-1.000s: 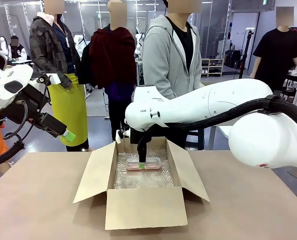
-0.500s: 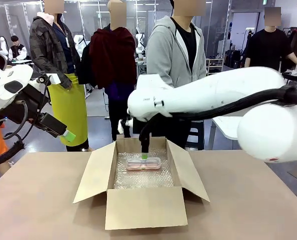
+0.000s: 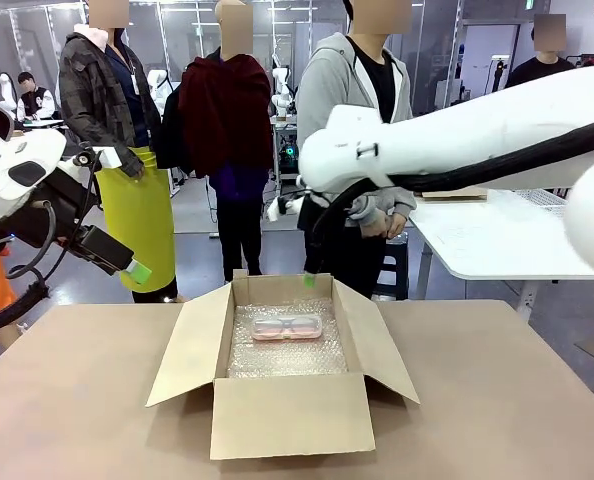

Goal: Pack the glasses set securely to prepare it for shipping.
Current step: Put the Glasses case from the right side of the table into the Package Box.

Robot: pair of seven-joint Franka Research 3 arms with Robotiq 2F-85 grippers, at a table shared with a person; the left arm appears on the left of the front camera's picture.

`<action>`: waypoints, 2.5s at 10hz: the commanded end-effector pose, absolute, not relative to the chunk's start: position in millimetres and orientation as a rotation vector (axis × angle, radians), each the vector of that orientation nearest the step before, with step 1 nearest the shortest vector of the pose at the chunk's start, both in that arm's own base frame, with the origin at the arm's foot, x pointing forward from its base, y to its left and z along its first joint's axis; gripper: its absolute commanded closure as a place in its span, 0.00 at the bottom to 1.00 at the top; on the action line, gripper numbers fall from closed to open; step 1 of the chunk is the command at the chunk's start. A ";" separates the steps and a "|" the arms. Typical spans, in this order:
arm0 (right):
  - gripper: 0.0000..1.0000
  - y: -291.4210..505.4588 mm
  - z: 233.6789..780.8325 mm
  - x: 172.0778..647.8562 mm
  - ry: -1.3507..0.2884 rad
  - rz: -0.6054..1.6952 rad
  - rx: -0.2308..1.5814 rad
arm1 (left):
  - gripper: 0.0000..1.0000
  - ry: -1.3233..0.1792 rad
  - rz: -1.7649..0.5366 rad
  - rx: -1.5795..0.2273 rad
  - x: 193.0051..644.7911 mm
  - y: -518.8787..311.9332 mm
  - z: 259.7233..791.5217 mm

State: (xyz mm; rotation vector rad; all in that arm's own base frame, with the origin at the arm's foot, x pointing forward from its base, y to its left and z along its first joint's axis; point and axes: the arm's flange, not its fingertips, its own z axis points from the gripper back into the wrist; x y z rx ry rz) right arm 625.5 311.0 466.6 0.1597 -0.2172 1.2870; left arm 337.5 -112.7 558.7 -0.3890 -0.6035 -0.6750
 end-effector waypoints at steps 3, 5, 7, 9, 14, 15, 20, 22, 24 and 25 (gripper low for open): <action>0.00 210.1 504.2 525.9 -0.483 0.894 0.202 | 0.00 -0.613 -0.689 -0.404 338.6 -110.7 559.0; 0.00 162.7 518.5 487.1 -0.501 0.684 0.249 | 0.00 -0.613 -0.689 -0.404 338.6 -110.7 559.0; 0.00 125.2 534.5 455.5 -0.490 0.583 0.282 | 0.00 -0.613 -0.689 -0.404 338.6 -110.7 559.0; 0.00 98.0 549.4 420.7 -0.457 0.469 0.250 | 0.00 -0.613 -0.689 -0.404 338.6 -110.7 559.0; 0.00 77.4 551.4 405.5 -0.483 0.420 0.227 | 0.00 -0.613 -0.689 -0.404 338.6 -110.7 559.0; 0.00 77.4 551.4 405.5 -0.483 0.420 0.227 | 0.00 -0.613 -0.689 -0.404 338.6 -110.7 559.0; 0.00 77.4 551.4 405.5 -0.483 0.420 0.227 | 0.00 -0.613 -0.689 -0.404 338.6 -110.7 559.0; 0.00 77.4 551.4 405.5 -0.483 0.420 0.227 | 0.00 -0.613 -0.689 -0.404 338.6 -110.7 559.0; 0.00 77.4 551.4 405.5 -0.483 0.420 0.227 | 0.00 -0.613 -0.689 -0.404 338.6 -110.7 559.0; 0.00 77.4 551.4 405.5 -0.483 0.420 0.227 | 0.00 -0.613 -0.689 -0.404 338.6 -110.7 559.0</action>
